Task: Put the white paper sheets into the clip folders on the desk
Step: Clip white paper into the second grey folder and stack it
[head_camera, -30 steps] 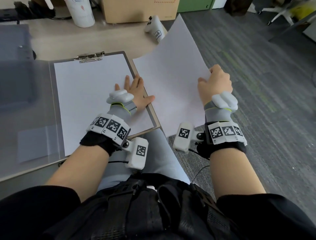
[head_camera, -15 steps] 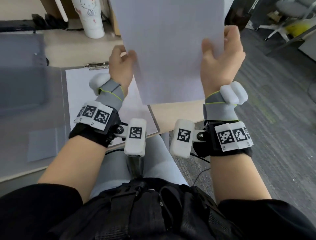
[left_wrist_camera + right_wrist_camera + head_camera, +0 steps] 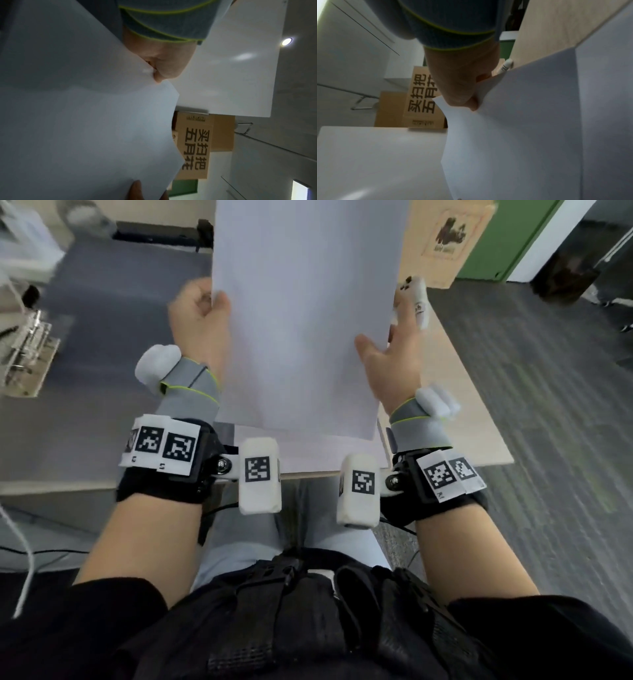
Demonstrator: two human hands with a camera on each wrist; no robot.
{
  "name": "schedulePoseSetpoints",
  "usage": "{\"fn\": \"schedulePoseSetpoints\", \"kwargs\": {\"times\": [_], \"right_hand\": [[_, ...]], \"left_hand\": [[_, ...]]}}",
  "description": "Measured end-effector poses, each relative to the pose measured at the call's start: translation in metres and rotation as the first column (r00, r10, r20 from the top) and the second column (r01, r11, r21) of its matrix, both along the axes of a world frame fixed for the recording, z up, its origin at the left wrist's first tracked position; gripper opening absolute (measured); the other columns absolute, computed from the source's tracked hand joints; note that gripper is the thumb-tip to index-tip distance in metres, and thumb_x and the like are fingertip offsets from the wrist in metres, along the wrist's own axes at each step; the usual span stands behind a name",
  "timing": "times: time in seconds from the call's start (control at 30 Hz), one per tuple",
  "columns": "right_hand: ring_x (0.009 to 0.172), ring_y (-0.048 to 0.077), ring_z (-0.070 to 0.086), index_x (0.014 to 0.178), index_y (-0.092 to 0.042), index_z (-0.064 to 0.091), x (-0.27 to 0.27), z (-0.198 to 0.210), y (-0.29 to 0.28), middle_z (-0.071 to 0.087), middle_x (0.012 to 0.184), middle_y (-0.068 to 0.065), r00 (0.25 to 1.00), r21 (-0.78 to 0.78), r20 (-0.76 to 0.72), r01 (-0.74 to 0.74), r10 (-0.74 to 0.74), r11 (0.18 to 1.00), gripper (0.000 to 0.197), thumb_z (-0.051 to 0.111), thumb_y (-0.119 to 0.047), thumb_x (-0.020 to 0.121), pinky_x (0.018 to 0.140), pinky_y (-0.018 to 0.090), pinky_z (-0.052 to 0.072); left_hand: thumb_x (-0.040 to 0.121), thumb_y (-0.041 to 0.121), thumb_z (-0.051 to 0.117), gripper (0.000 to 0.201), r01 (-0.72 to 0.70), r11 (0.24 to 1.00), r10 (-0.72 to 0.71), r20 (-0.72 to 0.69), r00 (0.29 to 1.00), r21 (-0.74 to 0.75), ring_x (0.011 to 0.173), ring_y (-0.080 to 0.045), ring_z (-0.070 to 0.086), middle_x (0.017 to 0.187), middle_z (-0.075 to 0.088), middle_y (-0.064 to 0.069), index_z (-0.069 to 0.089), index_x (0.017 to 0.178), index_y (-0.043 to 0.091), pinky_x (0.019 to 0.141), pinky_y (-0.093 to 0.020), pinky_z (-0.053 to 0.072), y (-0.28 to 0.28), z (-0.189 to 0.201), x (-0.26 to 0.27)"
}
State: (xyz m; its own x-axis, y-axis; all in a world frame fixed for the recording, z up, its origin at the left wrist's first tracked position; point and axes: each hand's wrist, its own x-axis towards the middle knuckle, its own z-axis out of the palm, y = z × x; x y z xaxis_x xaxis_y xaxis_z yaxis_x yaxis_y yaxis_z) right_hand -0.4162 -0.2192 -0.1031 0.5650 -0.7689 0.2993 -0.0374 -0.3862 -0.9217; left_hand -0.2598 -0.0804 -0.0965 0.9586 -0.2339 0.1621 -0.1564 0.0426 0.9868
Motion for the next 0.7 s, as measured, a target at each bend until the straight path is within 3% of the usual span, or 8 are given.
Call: {"fn": "schedulePoseSetpoints", "kwargs": {"times": [0.13,0.2,0.3,0.4,0.5,0.57,0.63,0.7], "right_hand": [[0.112,0.025,0.058,0.142,-0.01,0.032,0.035,-0.018,0.025,0.058,0.118,0.0,0.992,0.039,-0.081,-0.096,0.099,0.995,0.074,0.054,0.002,0.072,0.098,0.042,0.049],[0.106,0.027,0.06,0.144,-0.014,0.031,0.053,-0.024,0.039,0.059,0.108,-0.007,0.979,0.083,-0.139,-0.137,0.148,0.987,0.076,0.054,0.004,0.074,0.091,0.038,0.053],[0.097,0.033,0.062,0.144,-0.018,0.032,0.077,-0.034,0.058,0.061,0.112,0.001,0.96,0.129,-0.175,-0.199,0.22,0.971,0.076,0.053,0.001,0.073,0.084,0.04,0.055],[0.094,0.033,0.063,0.143,-0.02,0.034,0.099,-0.04,0.078,0.063,0.111,0.004,0.945,0.166,-0.182,-0.244,0.273,0.955,0.078,0.052,-0.004,0.068,0.082,0.042,0.056],[0.095,0.027,0.064,0.145,-0.02,0.033,0.117,-0.043,0.098,0.063,0.121,0.009,0.931,0.219,-0.177,-0.278,0.319,0.935,0.084,0.051,-0.01,0.064,0.085,0.041,0.056],[0.1,0.026,0.065,0.145,-0.023,0.033,0.127,-0.048,0.106,0.062,0.126,0.005,0.924,0.233,-0.182,-0.291,0.336,0.928,0.085,0.052,-0.01,0.063,0.089,0.044,0.055],[0.11,0.026,0.062,0.144,-0.027,0.034,0.136,-0.054,0.113,0.06,0.13,0.002,0.917,0.219,-0.187,-0.309,0.351,0.925,0.087,0.053,-0.011,0.061,0.092,0.047,0.053],[0.114,0.025,0.059,0.144,-0.027,0.035,0.141,-0.06,0.117,0.059,0.13,-0.001,0.917,0.202,-0.194,-0.311,0.35,0.929,0.088,0.052,-0.012,0.059,0.095,0.046,0.051]], "left_hand": [[0.086,0.003,0.045,0.025,-0.084,0.99,0.089,-0.036,0.995,0.111,0.047,0.016,0.049,0.073,0.057,0.016,0.064,0.098,0.014,0.057,-0.003,0.038,0.035,-0.017,0.023],[0.085,0.004,0.044,0.029,-0.117,0.973,0.122,-0.012,0.992,0.196,0.053,0.011,0.049,0.077,0.059,0.01,0.068,0.102,0.01,0.057,-0.001,0.036,0.058,-0.024,0.035],[0.086,0.006,0.043,0.03,-0.143,0.924,0.152,0.002,0.988,0.356,0.061,-0.001,0.045,0.087,0.058,0.001,0.068,0.103,0.012,0.055,-0.003,0.035,0.09,-0.035,0.05],[0.081,0.01,0.044,0.037,-0.16,0.897,0.182,-0.015,0.983,0.413,0.073,-0.011,0.052,0.088,0.066,-0.006,0.067,0.11,0.012,0.07,-0.019,0.041,0.12,-0.044,0.061],[0.075,0.015,0.045,0.032,-0.2,0.852,0.236,-0.015,0.972,0.483,0.074,-0.016,0.05,0.079,0.06,0.001,0.065,0.101,0.011,0.073,-0.026,0.041,0.148,-0.047,0.071],[0.075,0.014,0.046,0.041,-0.231,0.835,0.263,0.008,0.965,0.5,0.079,-0.019,0.058,0.092,0.065,-0.005,0.063,0.112,0.01,0.081,-0.031,0.046,0.164,-0.043,0.076],[0.083,0.01,0.046,0.039,-0.316,0.712,0.325,0.105,0.94,0.627,0.102,-0.027,0.06,0.113,0.066,-0.01,0.06,0.119,0.012,0.086,-0.029,0.044,0.18,-0.043,0.082],[0.086,0.014,0.046,0.038,-0.386,0.541,0.346,0.22,0.912,0.747,0.112,-0.036,0.054,0.119,0.062,-0.012,0.058,0.121,0.022,0.089,-0.038,0.044,0.191,-0.046,0.089]]}}
